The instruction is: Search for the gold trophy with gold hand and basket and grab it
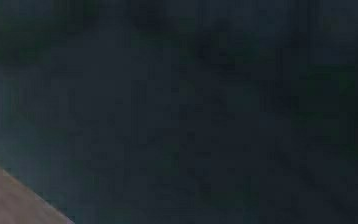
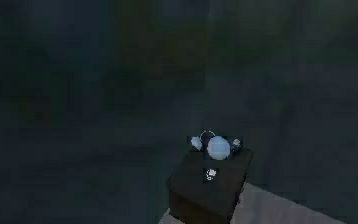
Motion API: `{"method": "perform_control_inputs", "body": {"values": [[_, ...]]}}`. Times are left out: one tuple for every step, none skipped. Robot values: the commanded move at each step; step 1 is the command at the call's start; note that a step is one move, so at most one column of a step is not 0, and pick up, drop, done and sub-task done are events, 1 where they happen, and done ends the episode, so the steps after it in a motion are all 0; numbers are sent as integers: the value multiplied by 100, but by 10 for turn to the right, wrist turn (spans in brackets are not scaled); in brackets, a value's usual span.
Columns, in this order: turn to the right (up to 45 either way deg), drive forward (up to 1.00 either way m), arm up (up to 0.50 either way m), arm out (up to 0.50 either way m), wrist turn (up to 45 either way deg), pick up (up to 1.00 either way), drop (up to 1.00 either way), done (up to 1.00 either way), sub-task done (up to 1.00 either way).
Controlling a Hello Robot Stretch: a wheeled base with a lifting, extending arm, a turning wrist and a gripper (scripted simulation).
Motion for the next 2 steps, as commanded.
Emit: {"method": "perform_control_inputs", "body": {"values": [[-450,0,0,0,0,0,0,0,0],[-90,0,0,0,0,0,0,0,0]]}}
